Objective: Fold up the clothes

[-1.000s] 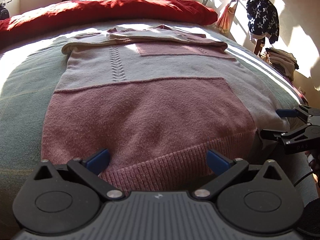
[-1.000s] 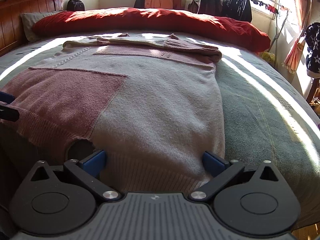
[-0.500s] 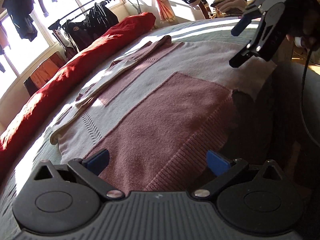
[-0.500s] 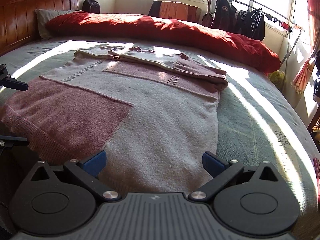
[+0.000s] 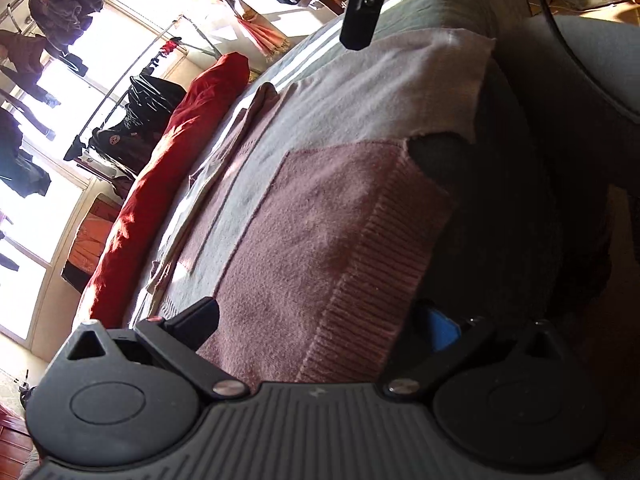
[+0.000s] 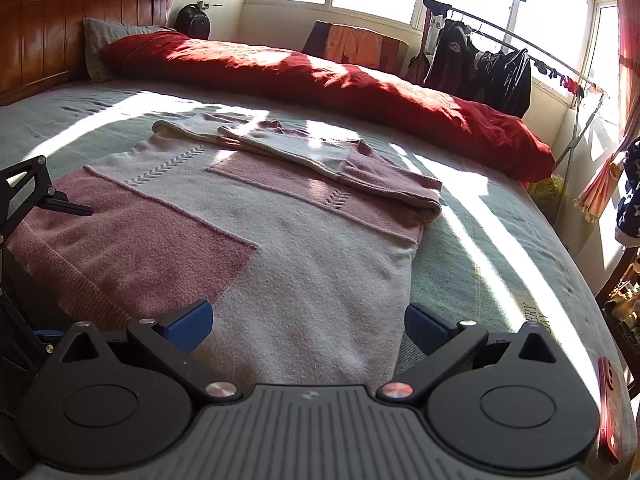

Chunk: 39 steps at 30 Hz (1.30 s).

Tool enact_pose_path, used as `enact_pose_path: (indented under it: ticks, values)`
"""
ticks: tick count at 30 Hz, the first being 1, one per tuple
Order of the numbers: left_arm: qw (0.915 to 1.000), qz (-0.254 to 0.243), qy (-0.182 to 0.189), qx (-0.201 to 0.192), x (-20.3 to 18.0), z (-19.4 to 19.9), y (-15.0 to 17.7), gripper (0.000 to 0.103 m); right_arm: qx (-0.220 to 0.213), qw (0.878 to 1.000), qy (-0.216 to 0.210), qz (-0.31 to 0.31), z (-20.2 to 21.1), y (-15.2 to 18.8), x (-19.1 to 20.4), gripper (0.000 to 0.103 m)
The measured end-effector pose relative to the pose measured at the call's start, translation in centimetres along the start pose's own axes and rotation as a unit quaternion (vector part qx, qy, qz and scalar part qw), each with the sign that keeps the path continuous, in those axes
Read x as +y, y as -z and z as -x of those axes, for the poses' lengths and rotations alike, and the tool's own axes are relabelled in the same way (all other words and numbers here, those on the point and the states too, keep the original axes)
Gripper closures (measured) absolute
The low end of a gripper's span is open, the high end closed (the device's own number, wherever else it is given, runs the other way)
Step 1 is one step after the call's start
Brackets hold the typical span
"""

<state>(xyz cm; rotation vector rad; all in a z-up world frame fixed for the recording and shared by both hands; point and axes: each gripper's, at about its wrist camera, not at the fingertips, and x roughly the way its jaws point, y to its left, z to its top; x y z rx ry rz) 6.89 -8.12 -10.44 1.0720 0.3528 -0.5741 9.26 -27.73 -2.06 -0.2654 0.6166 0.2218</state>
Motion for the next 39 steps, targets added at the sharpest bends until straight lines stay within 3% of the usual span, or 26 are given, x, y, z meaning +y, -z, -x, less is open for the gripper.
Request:
enact_pose_path:
  ticks: [9,15,23,29,35,39]
  values:
    - [0.9987,-0.028,-0.034,-0.025,0.5,0.9,-0.9,0.0,-0.025,0.997,0.011,0.065,1.2,0.8,1.4,0.0]
    - [0.9979,-0.014,-0.05,-0.039,1.9,1.5,-1.6,0.0,-0.053,0.99,-0.021,0.127,1.8,1.2,3.5,0.0]
    - [0.9976,0.002,-0.055,-0.042,2.9,1.4,-1.8,0.0,-0.059,0.972,-0.062,0.218,-0.7,2.0,9.2,0.0]
    - [0.998,0.001,-0.047,-0.042,2.7,1.4,-1.5,0.0,-0.081,0.951,0.013,0.297,-3.6,2.7,13.4,0.0]
    - [0.999,0.002,-0.027,-0.037,2.1,1.0,-0.6,0.0,-0.125,0.934,0.069,0.328,-3.5,2.9,14.4,0.0]
    - [0.9991,0.009,-0.026,-0.034,1.9,0.5,-0.2,0.0,-0.154,0.931,0.089,0.32,-2.5,2.3,14.1,0.0]
